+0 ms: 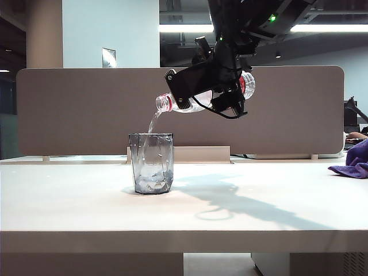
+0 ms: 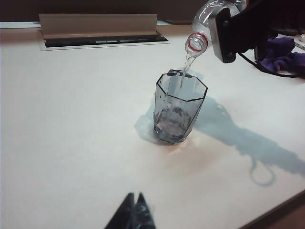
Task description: Pick up the mineral water bottle on the table and pour a little water into the mug.
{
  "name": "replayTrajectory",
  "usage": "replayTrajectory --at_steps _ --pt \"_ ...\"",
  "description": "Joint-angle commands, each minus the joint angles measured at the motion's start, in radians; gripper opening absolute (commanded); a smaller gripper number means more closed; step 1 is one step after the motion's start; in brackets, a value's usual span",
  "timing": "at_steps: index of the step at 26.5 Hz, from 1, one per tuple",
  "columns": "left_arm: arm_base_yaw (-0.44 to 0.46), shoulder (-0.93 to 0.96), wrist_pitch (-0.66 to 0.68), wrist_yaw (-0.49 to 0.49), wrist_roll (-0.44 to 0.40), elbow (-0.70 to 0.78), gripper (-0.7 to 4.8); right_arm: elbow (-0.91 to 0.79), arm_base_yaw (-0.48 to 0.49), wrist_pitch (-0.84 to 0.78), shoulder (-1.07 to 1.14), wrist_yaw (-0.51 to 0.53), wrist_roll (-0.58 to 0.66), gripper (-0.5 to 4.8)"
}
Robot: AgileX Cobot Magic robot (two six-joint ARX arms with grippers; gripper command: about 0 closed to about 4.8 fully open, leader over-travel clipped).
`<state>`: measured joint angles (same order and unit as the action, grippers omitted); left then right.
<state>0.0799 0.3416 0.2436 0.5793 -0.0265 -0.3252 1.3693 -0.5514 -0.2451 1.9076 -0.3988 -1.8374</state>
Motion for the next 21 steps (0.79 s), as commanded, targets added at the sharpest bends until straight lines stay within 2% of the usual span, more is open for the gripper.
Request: replayTrajectory --at_steps 1,4,7,8,10,19,20,21 --pt "0.000 0.000 -0.013 0.000 -0.002 -0.003 -0.04 0.006 -0.001 0.002 -0.010 0.013 0.055 2.74" --pt "0.000 0.000 -0.013 0.001 -0.002 -0.003 -0.04 0.004 -0.001 0.044 -0.009 0.013 0.175 2.73" --pt "0.000 0.000 -0.013 0.000 -0.002 -0.003 -0.04 0.003 -0.003 0.074 -0.009 0.035 0.353 2.73" --pt "0.000 0.000 -0.013 0.000 -0.002 -0.003 -0.04 0.003 -0.004 0.087 -0.009 0.046 0.423 2.72" --pt "0.000 0.000 -0.013 0.001 -0.002 -0.003 -0.04 0.000 -0.005 0.097 -0.009 0.047 0.644 2.71" --pt "0.000 0.000 -0.013 0.000 -0.002 -0.003 -0.04 0.000 -0.004 0.223 -0.009 0.209 1.149 2.72" --pt "0.000 0.000 -0.013 0.001 -0.002 -0.003 -0.04 -0.013 -0.002 0.210 -0.009 0.238 1.238 2.72" --pt "0.000 0.000 -0.013 0.001 -0.002 -0.003 -0.04 -0.023 -0.002 0.192 -0.010 0.245 1.260 2.73"
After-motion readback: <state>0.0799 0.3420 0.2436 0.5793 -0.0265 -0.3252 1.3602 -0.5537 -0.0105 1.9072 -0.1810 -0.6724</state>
